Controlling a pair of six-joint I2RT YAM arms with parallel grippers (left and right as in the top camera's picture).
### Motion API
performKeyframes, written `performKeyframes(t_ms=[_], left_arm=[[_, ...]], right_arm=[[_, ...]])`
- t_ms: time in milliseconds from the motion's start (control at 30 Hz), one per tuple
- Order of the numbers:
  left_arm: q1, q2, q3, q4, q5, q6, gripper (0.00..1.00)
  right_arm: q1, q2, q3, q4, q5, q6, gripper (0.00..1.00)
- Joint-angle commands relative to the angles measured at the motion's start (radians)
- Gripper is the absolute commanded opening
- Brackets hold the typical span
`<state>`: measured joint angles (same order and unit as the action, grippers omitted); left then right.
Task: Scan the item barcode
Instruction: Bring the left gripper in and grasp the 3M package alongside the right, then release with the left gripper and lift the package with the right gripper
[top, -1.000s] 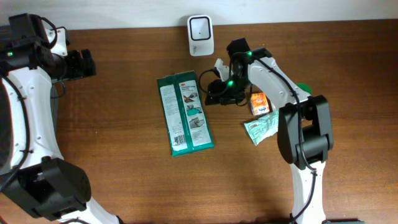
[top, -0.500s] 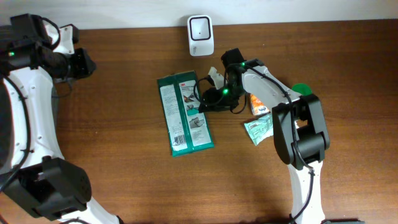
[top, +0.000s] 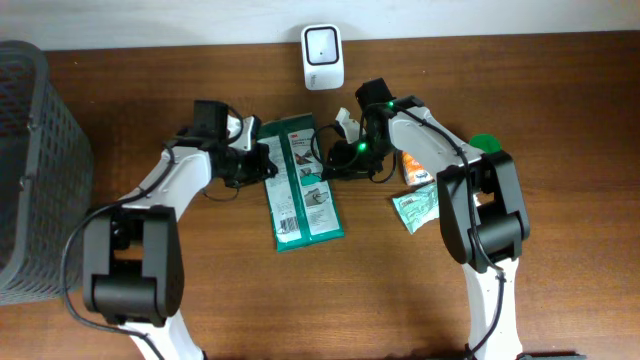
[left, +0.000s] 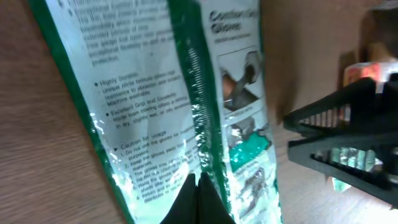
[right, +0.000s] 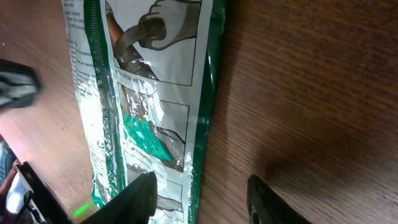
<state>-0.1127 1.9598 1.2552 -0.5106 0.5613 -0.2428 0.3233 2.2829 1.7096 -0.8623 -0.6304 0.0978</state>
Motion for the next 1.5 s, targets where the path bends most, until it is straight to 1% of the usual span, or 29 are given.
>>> performKeyframes(t_ms=[0,67,200,467,533,700,933,1033,1067,1133,1200,1267,1300,1333,1367,1433,1467], left_arm=[[-0.01,0.058,-0.013,0.003,-0.008,-0.042,0.0],[-0.01,0.068,-0.013,-0.004,-0.014,-0.042,0.0],[-0.01,0.079,-0.013,-0.039,-0.08,-0.049,0.0],[-0.01,0.169,-0.013,-0.055,-0.076,-0.072,0.0],[-0.01,0.183,-0.013,-0.058,-0.068,-0.072,0.0],[-0.01,0.183,-0.013,-0.059,-0.068,-0.071,0.0],[-0.01,0.183,-0.013,-0.059,-0.069,-0.071,0.0],[-0.01,0.183,-0.013,-0.059,-0.069,-0.071,0.0],[-0.01,0.183,-0.013,-0.059,-0.069,-0.071,0.0],[-0.01,0.183,-0.013,-0.058,-0.069,-0.071,0.0],[-0.01,0.183,-0.013,-0.059,-0.069,-0.071,0.0],[-0.01,0.183,-0.013,-0.058,-0.072,-0.071,0.0],[-0.01,0.183,-0.013,-0.058,-0.08,-0.071,0.03],[-0.009,0.183,-0.013,-0.058,-0.08,-0.07,0.06],[-0.009,0.177,-0.006,-0.057,-0.08,-0.058,0.11],[-0.002,0.14,0.021,-0.067,-0.08,-0.019,0.17],[0.006,0.113,0.036,-0.074,-0.079,-0.002,0.17]], right_arm=[[0.004,0.014,-0.007,-0.002,-0.014,-0.003,0.45],[0.004,0.014,-0.007,-0.002,-0.014,-0.003,0.45],[0.004,0.014,-0.007,-0.001,-0.014,-0.003,0.45],[0.008,0.014,-0.019,0.005,-0.07,-0.004,0.45],[0.017,0.014,-0.052,0.038,-0.095,-0.004,0.45],[0.019,0.014,-0.164,0.154,-0.26,-0.004,0.46],[0.066,0.014,-0.157,0.309,-0.431,-0.004,0.46],[0.054,0.014,-0.137,0.376,-0.431,0.076,0.45],[0.055,0.014,-0.137,0.393,-0.431,0.08,0.45],[0.056,0.014,-0.137,0.415,-0.413,0.107,0.37],[0.056,0.014,-0.137,0.414,-0.359,0.129,0.24],[0.056,0.014,-0.137,0.418,-0.348,0.129,0.21],[0.056,0.014,-0.137,0.418,-0.349,0.128,0.15],[0.056,0.014,-0.137,0.418,-0.348,0.128,0.12],[0.052,0.012,-0.137,0.418,-0.348,0.127,0.04],[0.036,-0.001,-0.137,0.404,-0.349,0.116,0.04],[0.026,-0.011,-0.137,0.383,-0.349,0.091,0.04]])
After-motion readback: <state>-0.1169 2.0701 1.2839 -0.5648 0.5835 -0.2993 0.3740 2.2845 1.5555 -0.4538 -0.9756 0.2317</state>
